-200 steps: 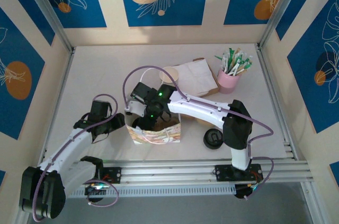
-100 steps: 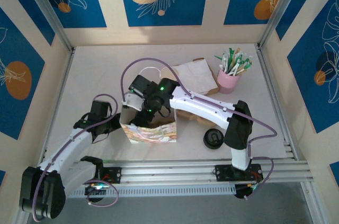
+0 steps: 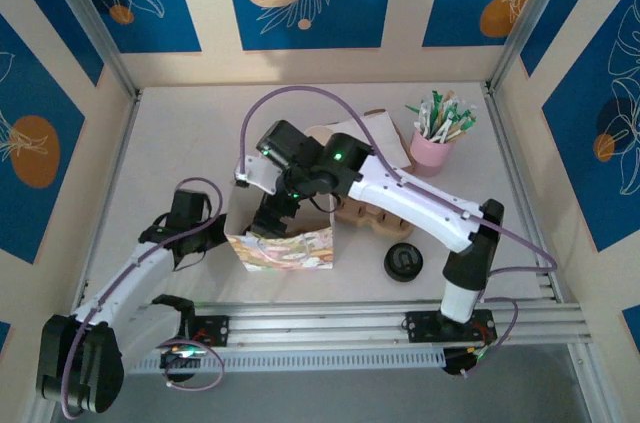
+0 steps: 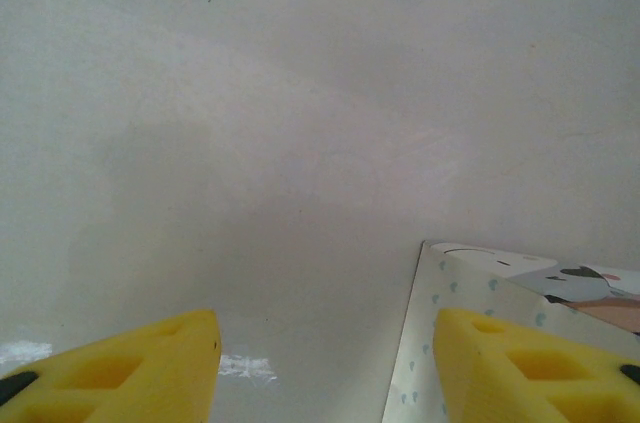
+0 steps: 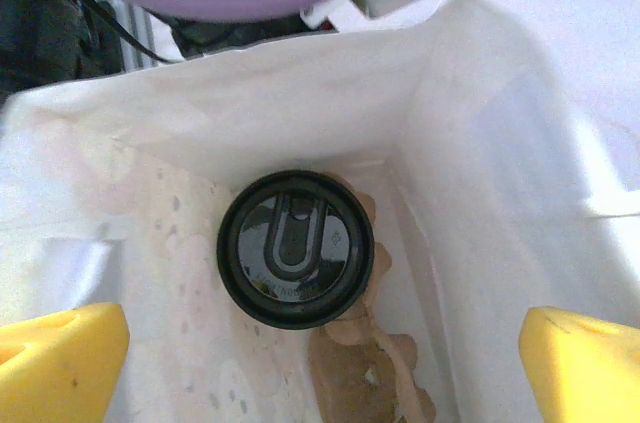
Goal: Pack the takeout coffee
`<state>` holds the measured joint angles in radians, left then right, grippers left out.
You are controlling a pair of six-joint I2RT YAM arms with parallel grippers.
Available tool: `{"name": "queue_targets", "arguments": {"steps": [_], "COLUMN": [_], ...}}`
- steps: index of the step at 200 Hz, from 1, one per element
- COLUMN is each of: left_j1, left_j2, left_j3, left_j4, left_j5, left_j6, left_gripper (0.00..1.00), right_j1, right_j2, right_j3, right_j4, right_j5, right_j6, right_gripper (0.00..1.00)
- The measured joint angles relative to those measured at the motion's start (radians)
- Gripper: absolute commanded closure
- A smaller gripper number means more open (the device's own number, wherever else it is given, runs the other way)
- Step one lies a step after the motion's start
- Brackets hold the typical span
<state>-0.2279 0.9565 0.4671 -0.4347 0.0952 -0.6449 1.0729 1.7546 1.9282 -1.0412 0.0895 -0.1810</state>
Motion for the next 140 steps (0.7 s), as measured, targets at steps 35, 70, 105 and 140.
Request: {"name": "queue_targets", "arguments": {"steps": [35, 70, 105, 140], "left_j1": [0.0, 0.0, 0.0, 0.0], "left_j2": [0.0, 0.0, -0.001, -0.025], "left_j3": [0.0, 0.0, 0.005, 0.043], "left_j4": [0.0, 0.0, -0.015, -0.053], "left_j5": [0.0, 0.0, 0.0, -0.011], "left_j6": [0.0, 0.0, 0.001, 0.02], "left_gripper": [0.41, 0.41, 0.41, 0.41], "right_j1": [-0.008, -0.014, -0.023, -0.026], "right_j2": [-0.029, -0.029, -0.037, -0.099], "right_j3": [0.002, 0.002, 0.002, -0.001], "right_j4": [0.001, 0.001, 0.024, 0.053], "right_j5": [-0.022, -0.043, -0.058, -0.068], "right_j6": [0.011, 0.025, 0.044, 0.063], "right_gripper": [0.04, 0.07, 0.08, 0.09]}}
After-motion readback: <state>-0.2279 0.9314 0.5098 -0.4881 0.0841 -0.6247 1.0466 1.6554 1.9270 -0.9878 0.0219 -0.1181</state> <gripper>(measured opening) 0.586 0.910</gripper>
